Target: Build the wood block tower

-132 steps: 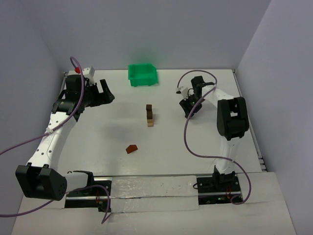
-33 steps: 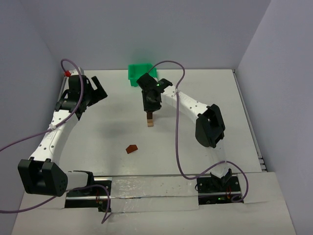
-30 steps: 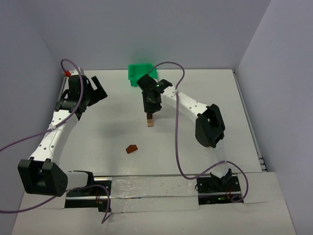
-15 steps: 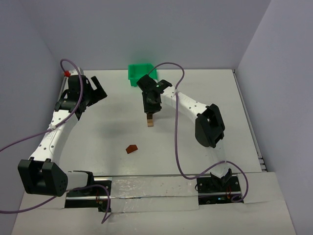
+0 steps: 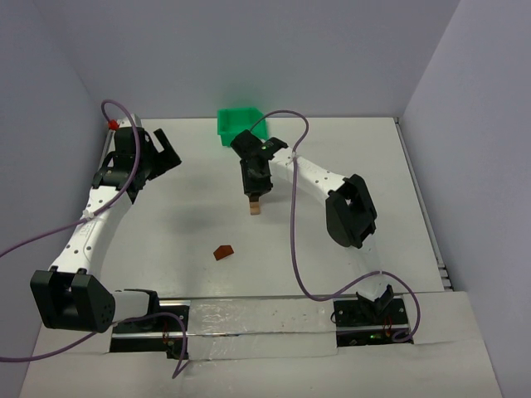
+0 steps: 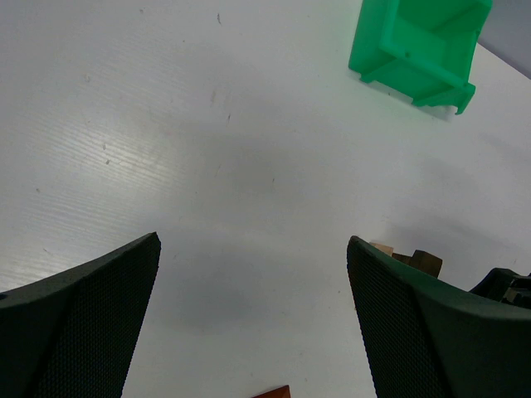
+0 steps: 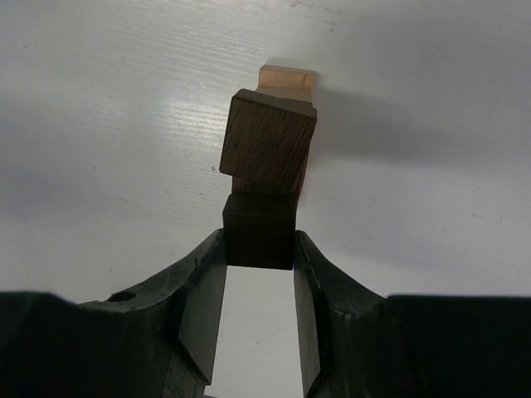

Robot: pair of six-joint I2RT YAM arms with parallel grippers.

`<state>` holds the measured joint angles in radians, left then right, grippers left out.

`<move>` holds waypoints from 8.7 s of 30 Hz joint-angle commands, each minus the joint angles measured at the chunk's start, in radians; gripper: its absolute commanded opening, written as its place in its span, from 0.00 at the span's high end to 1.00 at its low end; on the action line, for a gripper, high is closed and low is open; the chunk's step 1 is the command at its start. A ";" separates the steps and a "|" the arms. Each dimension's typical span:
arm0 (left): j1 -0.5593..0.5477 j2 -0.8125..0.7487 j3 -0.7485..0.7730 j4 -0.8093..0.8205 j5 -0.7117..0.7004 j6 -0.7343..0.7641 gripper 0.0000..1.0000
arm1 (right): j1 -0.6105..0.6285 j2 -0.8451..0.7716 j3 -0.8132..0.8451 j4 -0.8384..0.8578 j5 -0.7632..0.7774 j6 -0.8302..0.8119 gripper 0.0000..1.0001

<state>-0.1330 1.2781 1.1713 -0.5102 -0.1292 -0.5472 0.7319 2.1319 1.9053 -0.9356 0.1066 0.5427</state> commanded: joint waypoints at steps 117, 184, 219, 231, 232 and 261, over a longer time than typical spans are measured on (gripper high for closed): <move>-0.691 0.207 -0.277 -0.104 0.181 0.866 0.29 | -0.307 -0.759 -0.390 0.115 -0.036 -0.328 0.00; -0.769 0.063 0.007 -0.138 -0.040 0.202 1.00 | -0.308 -0.663 -0.313 0.086 -0.030 -0.316 0.00; -0.597 0.733 0.790 -0.532 -0.195 -0.068 0.97 | -0.345 -0.615 -0.303 0.089 -0.015 -0.303 0.00; -0.596 0.736 0.818 -0.501 -0.180 -0.107 0.99 | -0.350 -0.616 -0.308 0.088 -0.024 -0.304 0.00; -0.595 0.738 0.816 -0.501 -0.182 -0.111 0.97 | -0.350 -0.616 -0.309 0.087 -0.024 -0.305 0.00; -0.594 0.801 0.850 -0.499 -0.168 -0.102 0.76 | -0.354 -0.616 -0.316 0.090 -0.052 -0.300 0.00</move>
<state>-0.7284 2.0643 1.9637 -1.0313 -0.3058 -0.6501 0.3855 1.5253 1.5600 -0.8532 0.0603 0.2375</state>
